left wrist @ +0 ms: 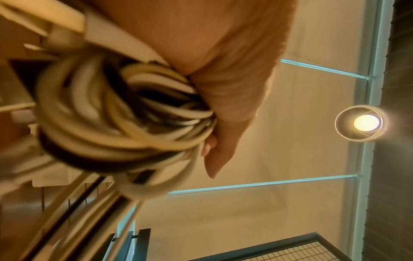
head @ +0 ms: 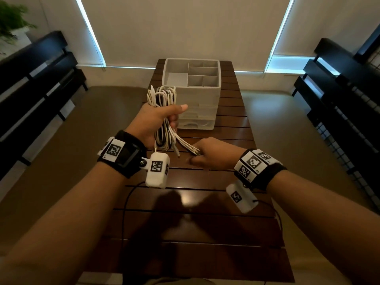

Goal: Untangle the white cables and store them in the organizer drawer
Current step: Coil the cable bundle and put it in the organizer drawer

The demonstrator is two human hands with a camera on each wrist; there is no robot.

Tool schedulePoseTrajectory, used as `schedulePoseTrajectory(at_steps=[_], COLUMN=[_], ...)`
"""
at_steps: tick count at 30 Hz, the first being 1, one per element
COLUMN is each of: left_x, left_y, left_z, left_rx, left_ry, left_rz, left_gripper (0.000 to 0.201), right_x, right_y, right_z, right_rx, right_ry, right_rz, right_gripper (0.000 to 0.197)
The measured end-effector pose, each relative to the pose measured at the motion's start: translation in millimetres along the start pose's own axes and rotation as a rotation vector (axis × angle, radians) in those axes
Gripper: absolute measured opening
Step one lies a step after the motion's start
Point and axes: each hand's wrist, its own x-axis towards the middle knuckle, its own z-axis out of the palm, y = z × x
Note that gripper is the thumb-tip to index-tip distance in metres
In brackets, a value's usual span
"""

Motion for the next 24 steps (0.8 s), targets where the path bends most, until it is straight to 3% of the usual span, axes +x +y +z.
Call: schedulePoseTrajectory(at_steps=[4, 9, 12, 14, 18, 24], left_x=[-3.1, -5.5, -13.1, -15.3, -15.1, -12.5], left_y=[1.3, -2.0, -4.6, -7.8, -11.2, -11.5], left_z=[-2.9, -0.1, 6.8, 6.1, 5.0, 8.0], left_rx=[0.103, 0.285, 0.175, 0.108, 0.052, -0.003], left_ry=[-0.023, -0.003, -0.104, -0.155, -0.199, -0.229], left_rz=[-0.006, 0.003, -0.016, -0.03, -0.05, -0.028], left_gripper=[0.033, 0.026, 0.014, 0.019, 0.028, 0.018], right_x=[3.3, 3.6, 2.8, 1.8, -1.1, 2.1], right_y=[-15.9, -39.0, -43.2, -44.9, -47.4, -39.5], right_z=[-12.5, -28.2, -32.3, -34.0, -36.0, -39.1], right_rx=[-0.397, -0.832, -0.86, -0.856, -0.882, -0.926], right_ry=[-0.054, 0.106, 0.17, 0.189, 0.242, 0.372], right_rz=[0.003, -0.106, -0.137, -0.133, -0.118, -0.058], right_gripper=[0.025, 0.022, 0.019, 0.021, 0.022, 0.018])
